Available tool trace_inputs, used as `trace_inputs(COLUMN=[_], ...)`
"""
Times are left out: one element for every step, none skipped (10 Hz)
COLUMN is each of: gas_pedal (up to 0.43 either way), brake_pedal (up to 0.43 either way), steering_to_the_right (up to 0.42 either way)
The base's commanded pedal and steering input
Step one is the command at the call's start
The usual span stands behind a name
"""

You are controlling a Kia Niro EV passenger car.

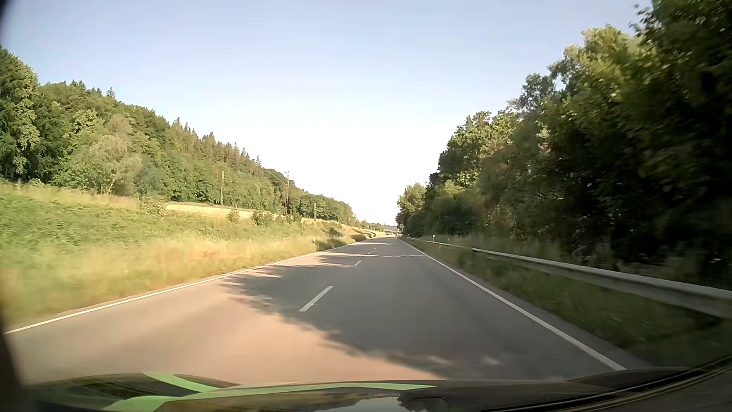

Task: Follow the waypoints while adhering to traffic rules and regulations

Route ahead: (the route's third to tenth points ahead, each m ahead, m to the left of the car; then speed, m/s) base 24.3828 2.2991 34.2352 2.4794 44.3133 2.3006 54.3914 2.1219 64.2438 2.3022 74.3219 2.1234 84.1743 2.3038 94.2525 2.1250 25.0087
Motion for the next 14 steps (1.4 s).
trace_inputs(gas_pedal=[0.26, 0.24, 0.24, 0.228, 0.228, 0.228, 0.228, 0.228, 0.24, 0.248, 0.26, 0.26, 0.26, 0.268], brake_pedal=[0.0, 0.0, 0.0, 0.0, 0.0, 0.0, 0.0, 0.0, 0.0, 0.0, 0.0, 0.0, 0.0, 0.0], steering_to_the_right=[-0.001, -0.001, -0.001, -0.001, -0.001, -0.001, -0.001, -0.001, -0.001, -0.001, -0.001, -0.001, -0.001, 0.0])
